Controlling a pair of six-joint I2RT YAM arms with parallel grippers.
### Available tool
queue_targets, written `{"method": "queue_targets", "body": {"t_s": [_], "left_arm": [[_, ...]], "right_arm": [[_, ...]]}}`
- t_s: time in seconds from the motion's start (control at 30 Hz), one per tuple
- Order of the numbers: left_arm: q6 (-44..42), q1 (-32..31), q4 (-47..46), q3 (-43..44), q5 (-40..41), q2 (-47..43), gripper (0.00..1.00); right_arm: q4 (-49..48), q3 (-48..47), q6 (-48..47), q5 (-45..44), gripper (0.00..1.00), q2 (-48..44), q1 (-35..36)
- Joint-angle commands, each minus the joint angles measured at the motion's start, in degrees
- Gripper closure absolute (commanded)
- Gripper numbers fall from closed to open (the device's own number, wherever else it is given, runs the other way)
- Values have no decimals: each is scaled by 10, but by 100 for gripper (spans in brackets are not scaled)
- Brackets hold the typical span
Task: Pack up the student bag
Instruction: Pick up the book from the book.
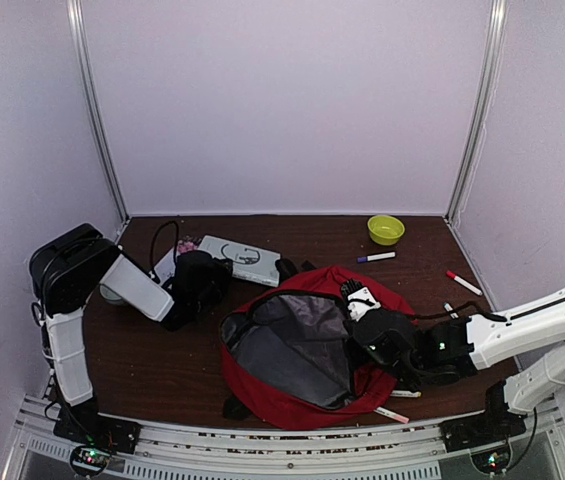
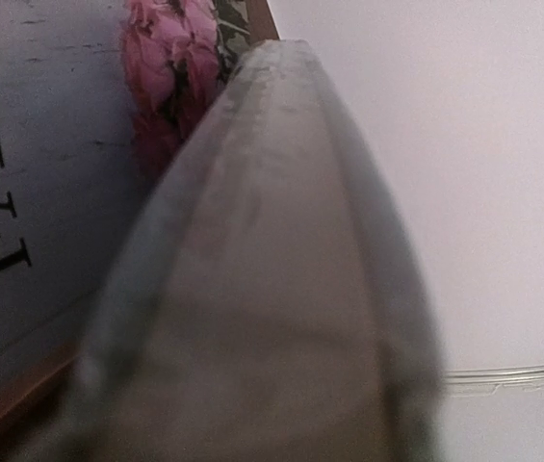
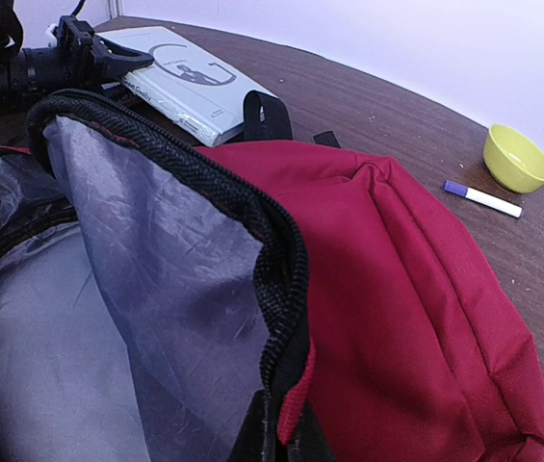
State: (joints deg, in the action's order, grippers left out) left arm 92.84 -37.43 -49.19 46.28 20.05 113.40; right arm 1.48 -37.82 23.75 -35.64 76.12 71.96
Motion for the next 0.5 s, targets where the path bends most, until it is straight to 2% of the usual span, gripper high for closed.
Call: {"method": "queue_targets", "body": {"t_s": [0.0,0.03,0.47], "left_arm": [[-33,1,5,1,-9,-40,97],[-36,1,9,1,-8,-45,100],[-89,1,24,17,-11,-84,100]], "right_arm": [[-4,5,-5,0,100,-13,-4],[-4,6,-5,0,100,-14,-3],[-1,9,-6,-5,100,-25,-4]]}}
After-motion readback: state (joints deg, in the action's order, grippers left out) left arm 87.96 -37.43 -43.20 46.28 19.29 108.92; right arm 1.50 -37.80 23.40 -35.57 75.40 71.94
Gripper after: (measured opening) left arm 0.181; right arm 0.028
